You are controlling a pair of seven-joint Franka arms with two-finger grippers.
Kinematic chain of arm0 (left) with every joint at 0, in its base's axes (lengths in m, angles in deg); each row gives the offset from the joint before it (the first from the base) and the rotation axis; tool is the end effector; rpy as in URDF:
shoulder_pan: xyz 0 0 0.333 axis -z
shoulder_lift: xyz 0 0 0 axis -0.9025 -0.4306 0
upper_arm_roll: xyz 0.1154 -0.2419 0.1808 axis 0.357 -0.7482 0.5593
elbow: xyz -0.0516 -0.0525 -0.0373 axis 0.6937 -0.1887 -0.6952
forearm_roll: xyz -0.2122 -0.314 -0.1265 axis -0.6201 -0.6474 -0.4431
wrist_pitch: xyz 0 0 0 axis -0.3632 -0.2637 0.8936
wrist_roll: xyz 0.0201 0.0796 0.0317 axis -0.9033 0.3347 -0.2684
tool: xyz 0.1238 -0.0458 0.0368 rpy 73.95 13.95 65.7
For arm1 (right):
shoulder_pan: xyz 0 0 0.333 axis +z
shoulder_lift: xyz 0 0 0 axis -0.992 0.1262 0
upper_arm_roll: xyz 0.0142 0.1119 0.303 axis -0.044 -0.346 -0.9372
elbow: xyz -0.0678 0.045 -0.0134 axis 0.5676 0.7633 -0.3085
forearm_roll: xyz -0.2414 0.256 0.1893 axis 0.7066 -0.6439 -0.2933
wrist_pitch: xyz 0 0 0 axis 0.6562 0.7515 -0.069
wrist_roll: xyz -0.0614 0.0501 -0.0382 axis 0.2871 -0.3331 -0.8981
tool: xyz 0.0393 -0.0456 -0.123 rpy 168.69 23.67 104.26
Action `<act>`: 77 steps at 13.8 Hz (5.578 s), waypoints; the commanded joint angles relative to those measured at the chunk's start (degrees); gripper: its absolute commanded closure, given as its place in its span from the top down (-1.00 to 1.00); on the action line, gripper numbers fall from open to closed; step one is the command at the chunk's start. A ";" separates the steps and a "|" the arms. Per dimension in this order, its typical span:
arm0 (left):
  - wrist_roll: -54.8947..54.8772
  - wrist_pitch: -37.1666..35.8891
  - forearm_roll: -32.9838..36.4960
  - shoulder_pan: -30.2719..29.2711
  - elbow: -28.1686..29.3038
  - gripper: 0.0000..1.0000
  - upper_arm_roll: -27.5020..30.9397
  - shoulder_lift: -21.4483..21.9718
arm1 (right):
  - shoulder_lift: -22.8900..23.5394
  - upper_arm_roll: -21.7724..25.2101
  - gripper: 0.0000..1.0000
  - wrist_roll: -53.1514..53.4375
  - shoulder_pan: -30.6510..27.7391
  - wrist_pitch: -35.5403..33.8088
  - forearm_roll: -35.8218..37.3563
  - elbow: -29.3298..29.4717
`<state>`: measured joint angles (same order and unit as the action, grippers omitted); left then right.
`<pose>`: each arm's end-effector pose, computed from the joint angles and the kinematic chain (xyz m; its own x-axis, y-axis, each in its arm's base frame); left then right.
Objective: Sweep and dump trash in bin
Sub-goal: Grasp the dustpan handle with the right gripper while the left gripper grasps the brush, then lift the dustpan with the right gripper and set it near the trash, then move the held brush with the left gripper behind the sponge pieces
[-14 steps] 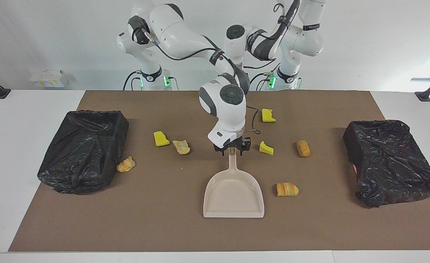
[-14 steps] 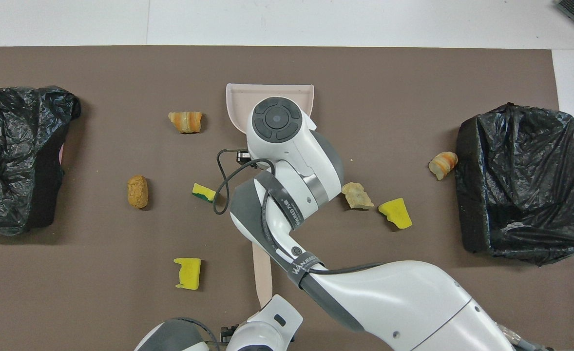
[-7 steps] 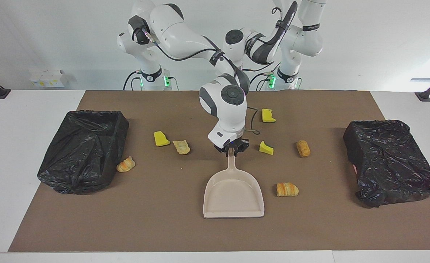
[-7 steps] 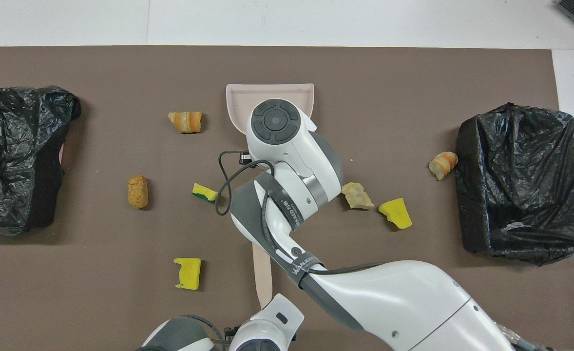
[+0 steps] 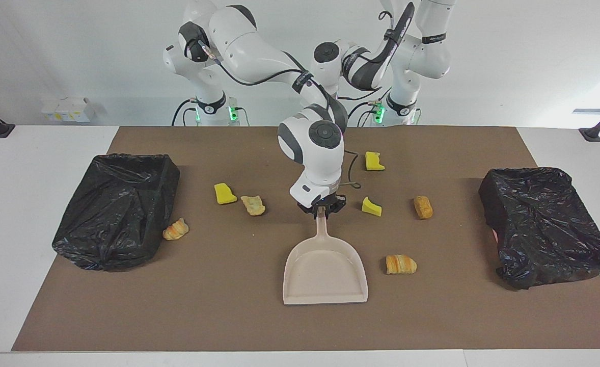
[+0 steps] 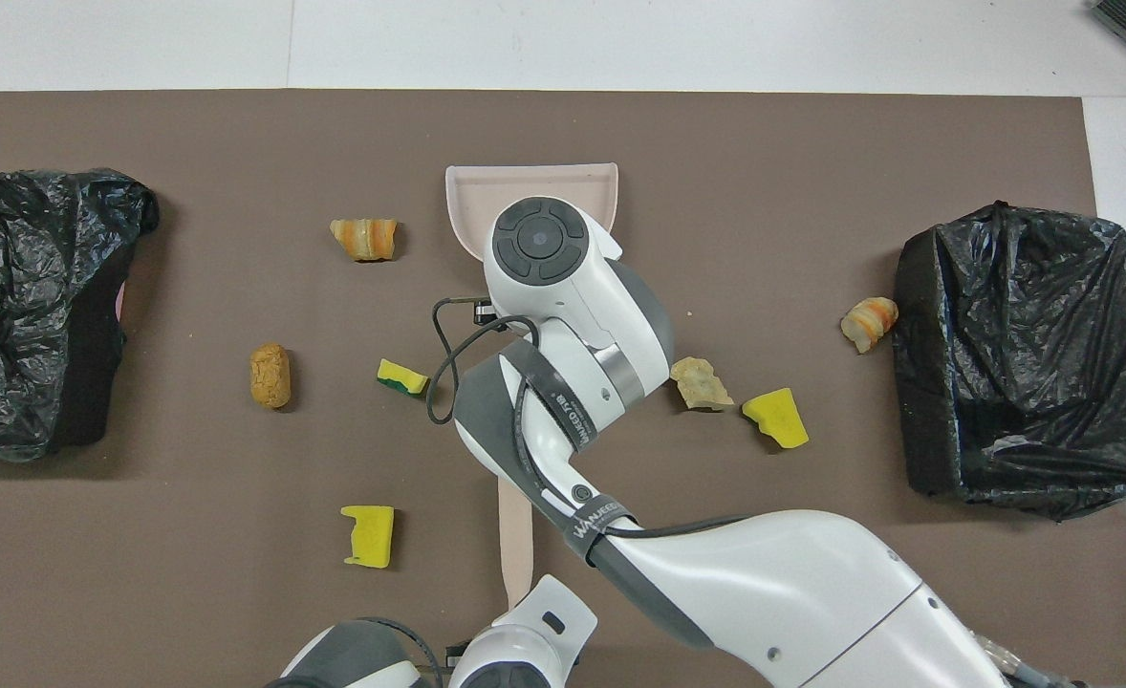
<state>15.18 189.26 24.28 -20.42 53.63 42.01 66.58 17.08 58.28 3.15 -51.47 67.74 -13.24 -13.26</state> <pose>0.2210 -0.3832 0.3174 0.9915 -0.0067 -0.1296 -0.0103 -0.9996 -0.0270 0.6176 0.4200 0.3297 0.9996 -0.0242 0.0169 -0.0236 -0.9991 -0.0351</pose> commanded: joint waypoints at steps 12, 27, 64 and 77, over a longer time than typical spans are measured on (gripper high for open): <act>-0.71 -18.85 -0.25 -10.57 -8.37 -1.00 1.71 4.08 | -14.55 -0.14 -1.00 -43.01 -13.96 -17.26 -1.46 -4.53; 10.14 -31.36 3.97 -28.26 -7.24 -1.00 1.45 8.13 | -26.59 -0.14 -1.00 -47.27 -6.67 -19.47 6.10 -22.91; 20.68 -15.88 1.51 -24.12 -19.71 -1.00 1.62 -7.60 | -26.51 -0.23 -1.00 -98.78 -10.19 4.70 8.83 -37.59; -25.37 -20.91 11.69 -44.77 -23.50 -1.00 1.62 -7.77 | -26.51 -0.23 -1.00 -97.90 -10.19 4.35 8.83 -37.59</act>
<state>-4.05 166.84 33.96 -62.37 30.08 44.28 59.44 -8.64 58.31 -96.86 -61.64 70.87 -5.53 -49.45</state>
